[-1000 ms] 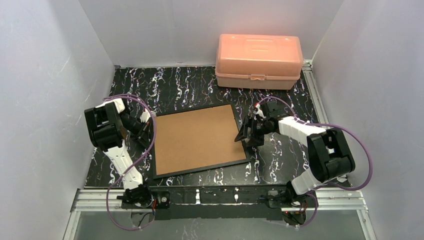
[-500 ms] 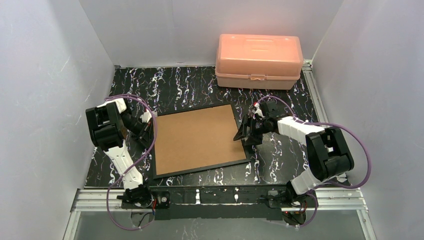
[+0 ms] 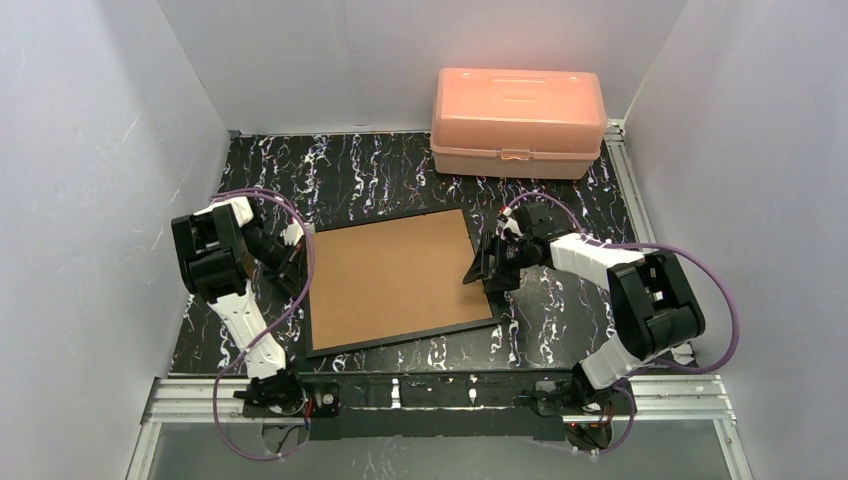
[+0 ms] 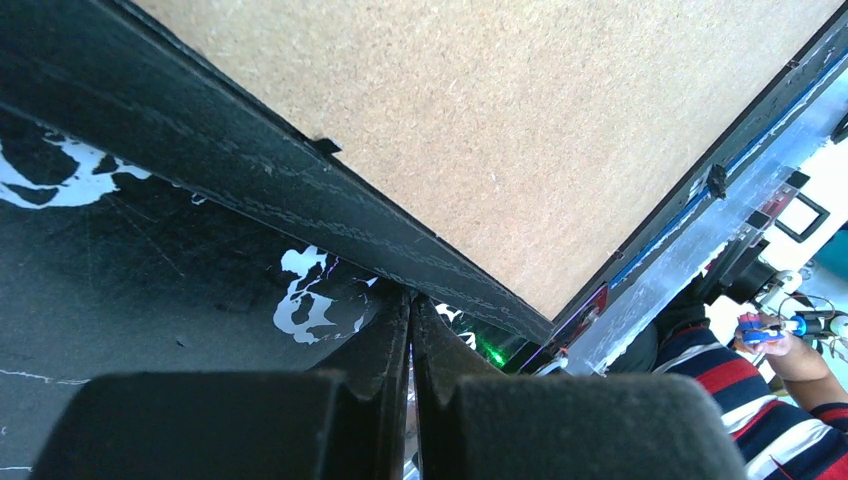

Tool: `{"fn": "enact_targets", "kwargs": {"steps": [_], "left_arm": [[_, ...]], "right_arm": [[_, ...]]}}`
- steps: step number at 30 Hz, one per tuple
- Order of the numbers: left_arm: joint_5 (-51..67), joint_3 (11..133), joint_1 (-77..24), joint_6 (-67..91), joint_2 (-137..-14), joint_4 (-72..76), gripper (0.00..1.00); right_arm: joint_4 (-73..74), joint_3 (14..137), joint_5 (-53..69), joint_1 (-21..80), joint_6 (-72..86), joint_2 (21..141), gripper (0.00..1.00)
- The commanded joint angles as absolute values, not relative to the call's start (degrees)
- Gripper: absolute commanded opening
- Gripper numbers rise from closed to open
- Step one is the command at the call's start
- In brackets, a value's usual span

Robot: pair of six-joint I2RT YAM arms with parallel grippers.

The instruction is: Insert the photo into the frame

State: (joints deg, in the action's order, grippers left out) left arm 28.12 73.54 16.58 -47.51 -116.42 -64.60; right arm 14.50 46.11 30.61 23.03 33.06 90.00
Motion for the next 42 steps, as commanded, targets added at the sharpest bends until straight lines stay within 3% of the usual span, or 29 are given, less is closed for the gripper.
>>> {"fn": "enact_targets", "kwargs": {"steps": [1,19,25,30,42], "left_arm": [[27.2,72.6,16.1,-48.6,-114.4,-62.2,0.00],[28.1,71.8,15.3,-48.8,-114.6,-62.3,0.00],[27.4,71.9,15.3,-49.2,-113.4,-63.5,0.00],[27.2,70.7,15.3,-50.7,-112.7,-63.6,0.00],[25.0,66.2,14.2,-53.8,-108.9,-60.8,0.00]], "right_arm": [[16.0,46.0,27.7,23.6,31.9,91.5,0.75],[20.2,53.4,27.6,24.6,30.1,94.2,0.75],[25.0,62.1,28.3,22.2,29.7,90.0,0.81],[24.2,58.6,18.1,21.3,28.8,86.8,0.98],[15.3,64.6,9.6,26.4,28.2,101.2,0.99]]}}
